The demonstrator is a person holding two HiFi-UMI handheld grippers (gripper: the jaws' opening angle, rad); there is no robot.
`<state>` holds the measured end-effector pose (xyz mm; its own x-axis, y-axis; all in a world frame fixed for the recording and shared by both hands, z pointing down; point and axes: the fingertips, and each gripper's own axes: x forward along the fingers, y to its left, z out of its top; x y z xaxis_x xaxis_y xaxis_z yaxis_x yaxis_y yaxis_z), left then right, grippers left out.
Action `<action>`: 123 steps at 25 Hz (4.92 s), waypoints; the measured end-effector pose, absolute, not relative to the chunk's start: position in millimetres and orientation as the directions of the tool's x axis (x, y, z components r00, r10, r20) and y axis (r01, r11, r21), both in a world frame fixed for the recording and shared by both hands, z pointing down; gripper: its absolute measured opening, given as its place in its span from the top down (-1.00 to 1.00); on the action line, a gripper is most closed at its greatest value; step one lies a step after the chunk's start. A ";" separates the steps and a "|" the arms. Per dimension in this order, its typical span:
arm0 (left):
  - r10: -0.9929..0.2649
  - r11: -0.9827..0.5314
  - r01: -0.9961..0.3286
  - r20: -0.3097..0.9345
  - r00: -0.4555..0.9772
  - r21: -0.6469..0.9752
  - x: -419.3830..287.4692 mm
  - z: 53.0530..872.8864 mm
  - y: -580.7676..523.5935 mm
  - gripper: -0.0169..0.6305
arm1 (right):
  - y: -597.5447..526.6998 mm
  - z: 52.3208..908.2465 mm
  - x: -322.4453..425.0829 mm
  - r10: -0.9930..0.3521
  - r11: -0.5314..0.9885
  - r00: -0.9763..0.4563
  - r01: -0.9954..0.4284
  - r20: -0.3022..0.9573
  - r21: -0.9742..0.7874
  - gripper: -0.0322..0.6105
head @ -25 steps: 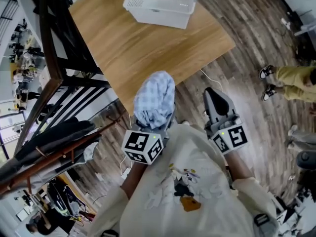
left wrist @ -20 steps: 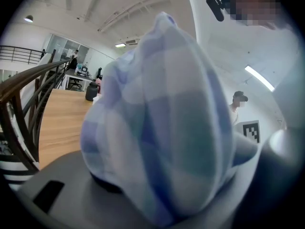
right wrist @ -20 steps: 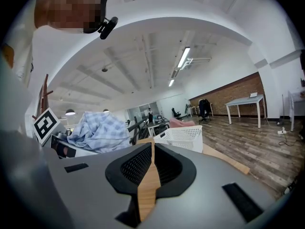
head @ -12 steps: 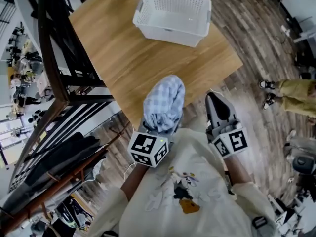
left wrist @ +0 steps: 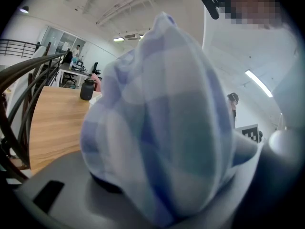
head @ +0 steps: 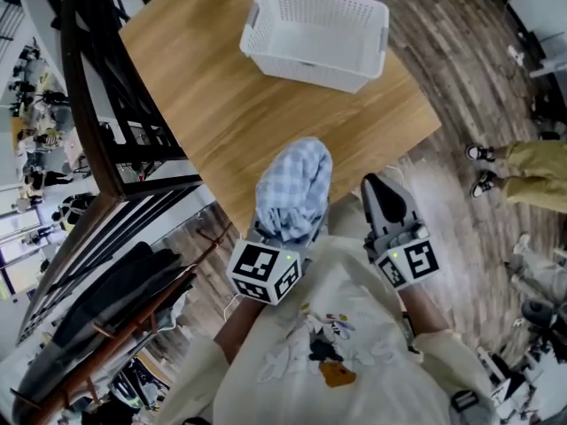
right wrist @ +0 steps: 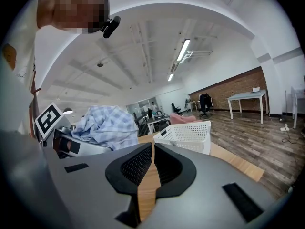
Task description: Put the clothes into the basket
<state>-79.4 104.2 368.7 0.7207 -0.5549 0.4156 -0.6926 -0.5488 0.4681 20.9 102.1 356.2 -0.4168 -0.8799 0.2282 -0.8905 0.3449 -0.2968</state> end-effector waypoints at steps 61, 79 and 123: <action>-0.613 -0.430 -0.799 0.515 0.600 0.419 -7.0 390.5 -97.0 0.17 | -104.7 373.3 76.2 -0.785 0.488 -0.584 -0.788 0.206 -0.375 0.80; -0.659 -0.422 -0.804 0.467 0.589 0.418 10.8 376.8 -151.3 0.17 | -154.2 377.2 76.4 -0.751 0.536 -0.632 -0.753 0.193 -0.382 0.80; -0.640 -0.408 -0.828 0.526 0.560 0.385 14.1 422.0 -247.9 0.17 | -235.2 403.9 74.1 -0.758 0.478 -0.606 -0.767 0.239 -0.429 0.80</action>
<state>14.1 -247.9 422.0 0.5600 -0.6398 0.5263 -0.8279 -0.4079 0.3850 74.1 -235.2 403.9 -0.6064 -0.7585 0.2386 -0.7665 0.4779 -0.4290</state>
